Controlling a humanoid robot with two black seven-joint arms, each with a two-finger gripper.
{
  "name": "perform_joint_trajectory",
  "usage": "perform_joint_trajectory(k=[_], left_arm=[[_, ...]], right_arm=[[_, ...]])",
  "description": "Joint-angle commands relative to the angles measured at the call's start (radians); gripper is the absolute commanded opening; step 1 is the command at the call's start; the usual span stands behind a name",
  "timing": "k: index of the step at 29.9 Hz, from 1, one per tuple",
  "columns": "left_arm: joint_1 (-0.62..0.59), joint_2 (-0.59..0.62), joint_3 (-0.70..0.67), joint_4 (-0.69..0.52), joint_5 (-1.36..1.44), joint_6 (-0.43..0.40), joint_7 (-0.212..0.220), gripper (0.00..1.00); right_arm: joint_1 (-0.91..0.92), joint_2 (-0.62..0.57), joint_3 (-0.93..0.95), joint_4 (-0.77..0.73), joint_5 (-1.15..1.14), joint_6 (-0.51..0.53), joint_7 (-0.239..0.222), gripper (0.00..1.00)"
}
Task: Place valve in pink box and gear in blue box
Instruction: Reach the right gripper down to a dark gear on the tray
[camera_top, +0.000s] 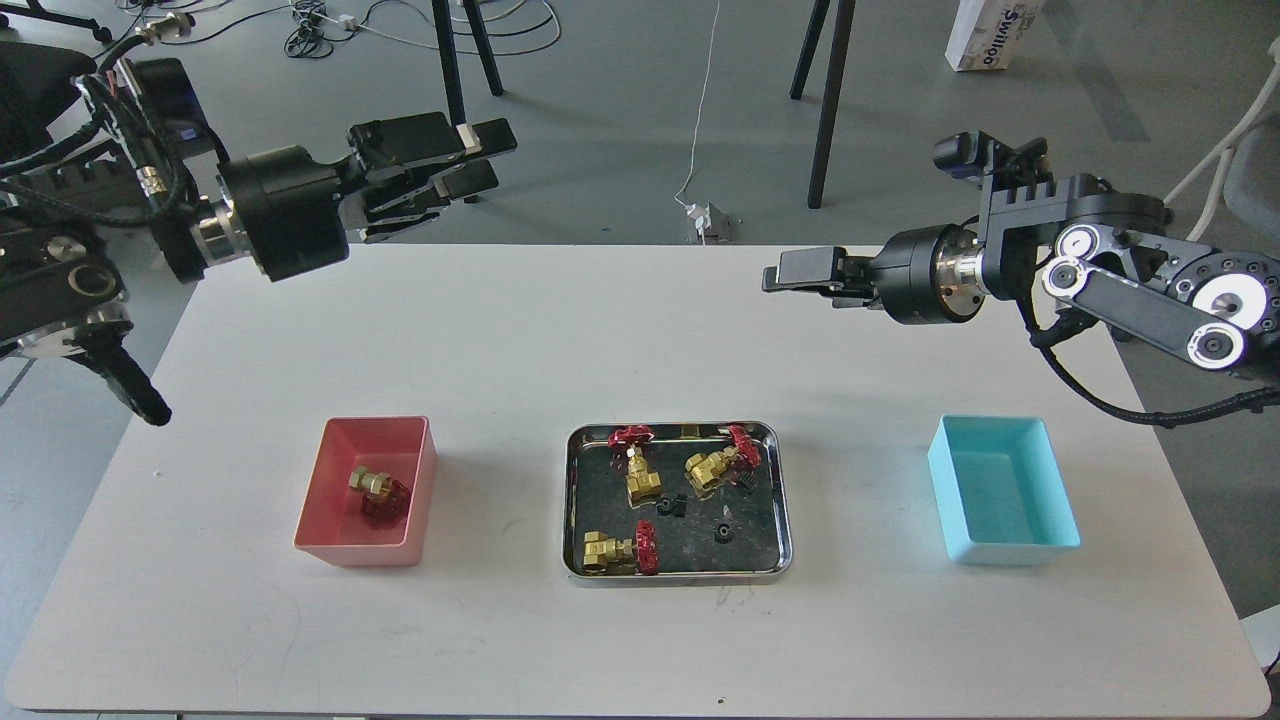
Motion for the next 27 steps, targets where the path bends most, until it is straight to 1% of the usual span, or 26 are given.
perform_joint_trajectory(k=[1,4,6,8,10,13,22,25,27], left_arm=[[0.091,-0.119,-0.137,-0.010,-0.117,-0.010,0.000,0.77],[0.197,-0.206,-0.249,-0.006,-0.122,0.013,0.000,0.77],[0.281,-0.249,-0.325,-0.006,-0.121,0.019,0.000,0.77],[0.346,-0.285,-0.384,-0.004,-0.119,0.018,0.000,0.78],[0.384,-0.296,-0.407,-0.004,-0.118,0.015,0.000,0.79],[0.400,-0.296,-0.415,-0.004,-0.119,0.010,0.000,0.79],[0.409,-0.304,-0.416,-0.004,-0.119,0.009,0.000,0.79],[0.410,-0.319,-0.415,-0.004,-0.119,0.009,0.000,0.80],[0.410,-0.324,-0.415,-0.004,-0.119,0.010,0.000,0.80]], right_arm=[[0.124,0.087,-0.239,0.117,-0.113,0.000,0.020,1.00],[0.181,0.184,-0.372,0.134,-0.123,0.000,0.022,0.99],[0.190,0.236,-0.415,0.128,-0.147,0.000,0.022,0.95],[0.189,0.294,-0.446,0.127,-0.187,0.000,0.022,0.86],[0.186,0.347,-0.495,0.117,-0.214,0.000,0.020,0.77],[0.180,0.396,-0.535,0.058,-0.235,0.000,0.019,0.67],[0.152,0.476,-0.575,-0.007,-0.241,0.000,0.017,0.63],[0.147,0.482,-0.575,-0.007,-0.239,0.000,0.017,0.62],[0.144,0.486,-0.575,-0.012,-0.239,0.000,0.017,0.59]])
